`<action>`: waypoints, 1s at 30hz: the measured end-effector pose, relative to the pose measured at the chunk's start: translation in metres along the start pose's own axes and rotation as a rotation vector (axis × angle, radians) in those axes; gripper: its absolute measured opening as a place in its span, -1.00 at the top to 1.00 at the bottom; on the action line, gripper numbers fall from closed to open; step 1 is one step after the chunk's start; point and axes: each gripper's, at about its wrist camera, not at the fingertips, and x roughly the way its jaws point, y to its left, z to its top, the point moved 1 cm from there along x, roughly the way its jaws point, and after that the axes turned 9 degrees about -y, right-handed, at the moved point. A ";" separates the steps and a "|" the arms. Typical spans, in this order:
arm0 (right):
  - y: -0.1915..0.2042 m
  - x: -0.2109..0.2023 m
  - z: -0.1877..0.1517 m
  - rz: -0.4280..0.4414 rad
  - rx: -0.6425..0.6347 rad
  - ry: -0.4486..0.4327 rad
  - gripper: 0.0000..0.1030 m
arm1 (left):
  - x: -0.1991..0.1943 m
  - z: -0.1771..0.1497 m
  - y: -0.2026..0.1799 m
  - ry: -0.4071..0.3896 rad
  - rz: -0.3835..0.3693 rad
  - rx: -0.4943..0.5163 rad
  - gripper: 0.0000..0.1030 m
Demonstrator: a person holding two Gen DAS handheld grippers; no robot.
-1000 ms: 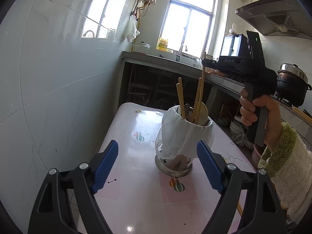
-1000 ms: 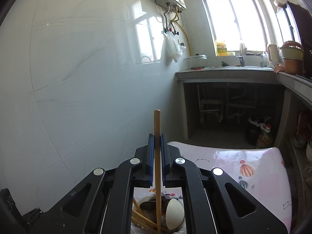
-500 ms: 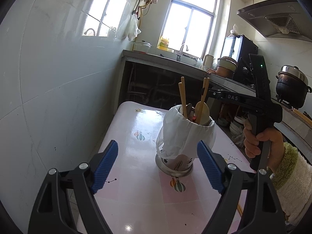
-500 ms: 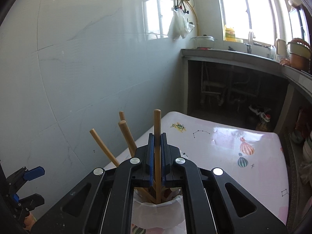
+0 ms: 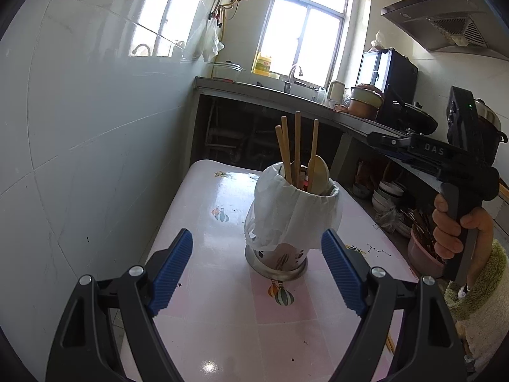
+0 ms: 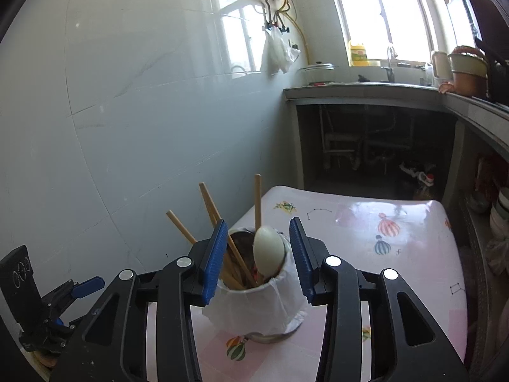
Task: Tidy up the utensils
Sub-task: 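Move both tools to the last chopsticks on the table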
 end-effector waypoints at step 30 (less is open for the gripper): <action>-0.063 -0.005 -0.193 -0.204 0.084 0.477 0.73 | 0.074 -0.074 -0.092 0.344 -0.049 0.178 -0.57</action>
